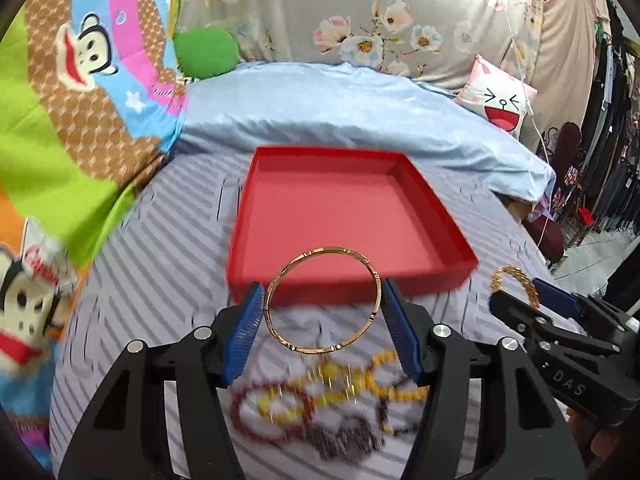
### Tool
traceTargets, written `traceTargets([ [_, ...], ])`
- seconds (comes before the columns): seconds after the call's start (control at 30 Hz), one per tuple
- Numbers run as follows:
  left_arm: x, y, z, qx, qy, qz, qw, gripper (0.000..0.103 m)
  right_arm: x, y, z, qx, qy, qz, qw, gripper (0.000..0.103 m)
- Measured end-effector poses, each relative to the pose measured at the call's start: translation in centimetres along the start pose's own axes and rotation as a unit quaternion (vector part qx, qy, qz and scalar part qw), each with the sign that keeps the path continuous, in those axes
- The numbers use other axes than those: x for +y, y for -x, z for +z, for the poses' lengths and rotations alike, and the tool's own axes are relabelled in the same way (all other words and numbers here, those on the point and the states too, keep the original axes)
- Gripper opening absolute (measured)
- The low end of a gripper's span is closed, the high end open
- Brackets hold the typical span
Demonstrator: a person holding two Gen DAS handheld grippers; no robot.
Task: Organize jewelry
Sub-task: 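Carry both gold bangles into the red tray and open both tools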
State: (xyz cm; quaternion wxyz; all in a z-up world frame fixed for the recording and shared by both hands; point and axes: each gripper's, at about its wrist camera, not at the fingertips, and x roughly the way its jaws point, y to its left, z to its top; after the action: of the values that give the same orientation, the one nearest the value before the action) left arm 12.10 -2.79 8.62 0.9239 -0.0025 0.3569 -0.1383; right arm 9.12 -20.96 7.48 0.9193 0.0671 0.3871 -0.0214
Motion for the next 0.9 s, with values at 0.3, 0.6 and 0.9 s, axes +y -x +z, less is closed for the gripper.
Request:
traceTargets([
  [0.3,1.9,-6.6,7.3,0.005,-0.011,0.001,0.9999,0.057,1.7,-6.5,9.0,0.004,0.012,0.015,1.000,0.057],
  [0.6,2.5,-14.8,11.5,0.042,-0.016,-0.002,0.9990,0.057,2.1,-13.9,14.0,0.039,0.023,0.015,0.999,0.057],
  [0.9,2.6,-19.7,12.2,0.081,-0.015,0.008,0.9965,0.057,1.3,-18.8,14.9,0.079,0.015,0.011,0.997,0.057],
])
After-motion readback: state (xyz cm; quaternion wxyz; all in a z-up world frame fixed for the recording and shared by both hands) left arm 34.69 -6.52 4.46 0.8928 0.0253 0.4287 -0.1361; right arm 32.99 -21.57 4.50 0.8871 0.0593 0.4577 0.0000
